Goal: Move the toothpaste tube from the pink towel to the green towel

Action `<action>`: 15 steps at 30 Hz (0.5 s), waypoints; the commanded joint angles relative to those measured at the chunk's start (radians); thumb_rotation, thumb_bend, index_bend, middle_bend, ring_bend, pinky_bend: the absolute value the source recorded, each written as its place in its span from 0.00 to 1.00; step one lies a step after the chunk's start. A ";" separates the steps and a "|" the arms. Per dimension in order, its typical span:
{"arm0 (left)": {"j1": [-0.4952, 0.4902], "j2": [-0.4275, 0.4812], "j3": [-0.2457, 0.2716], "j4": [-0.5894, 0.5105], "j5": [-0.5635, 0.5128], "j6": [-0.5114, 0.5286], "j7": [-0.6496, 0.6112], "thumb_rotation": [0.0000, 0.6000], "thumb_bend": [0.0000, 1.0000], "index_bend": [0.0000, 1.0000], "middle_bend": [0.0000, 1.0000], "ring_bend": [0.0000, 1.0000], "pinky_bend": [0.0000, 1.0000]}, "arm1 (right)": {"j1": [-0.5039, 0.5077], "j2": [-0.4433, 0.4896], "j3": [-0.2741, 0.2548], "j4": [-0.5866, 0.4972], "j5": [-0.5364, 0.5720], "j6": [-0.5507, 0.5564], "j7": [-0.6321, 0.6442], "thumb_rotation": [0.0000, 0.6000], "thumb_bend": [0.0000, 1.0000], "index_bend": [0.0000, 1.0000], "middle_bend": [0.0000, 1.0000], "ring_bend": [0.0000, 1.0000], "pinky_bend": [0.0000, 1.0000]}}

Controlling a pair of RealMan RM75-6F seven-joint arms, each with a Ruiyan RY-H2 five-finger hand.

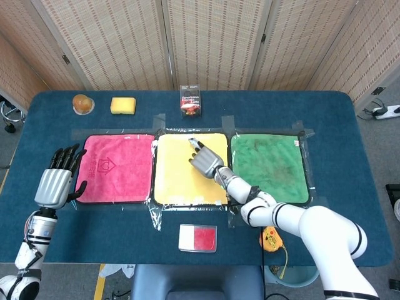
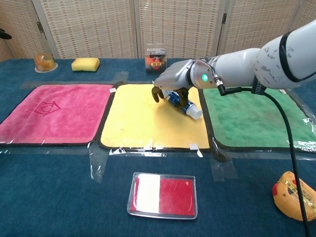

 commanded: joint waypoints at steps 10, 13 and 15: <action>-0.013 -0.008 -0.007 -0.015 0.014 -0.006 0.018 1.00 0.43 0.11 0.05 0.02 0.01 | -0.114 0.251 -0.098 -0.305 -0.019 0.109 0.011 1.00 0.51 0.25 0.29 0.16 0.06; -0.016 -0.011 -0.007 -0.016 0.015 -0.009 0.023 1.00 0.43 0.11 0.05 0.02 0.01 | -0.145 0.302 -0.128 -0.353 -0.023 0.136 0.009 1.00 0.51 0.25 0.29 0.16 0.06; -0.017 -0.012 -0.008 -0.018 0.015 -0.010 0.026 1.00 0.43 0.11 0.05 0.02 0.01 | -0.168 0.337 -0.143 -0.386 -0.023 0.155 0.016 1.00 0.51 0.25 0.29 0.16 0.06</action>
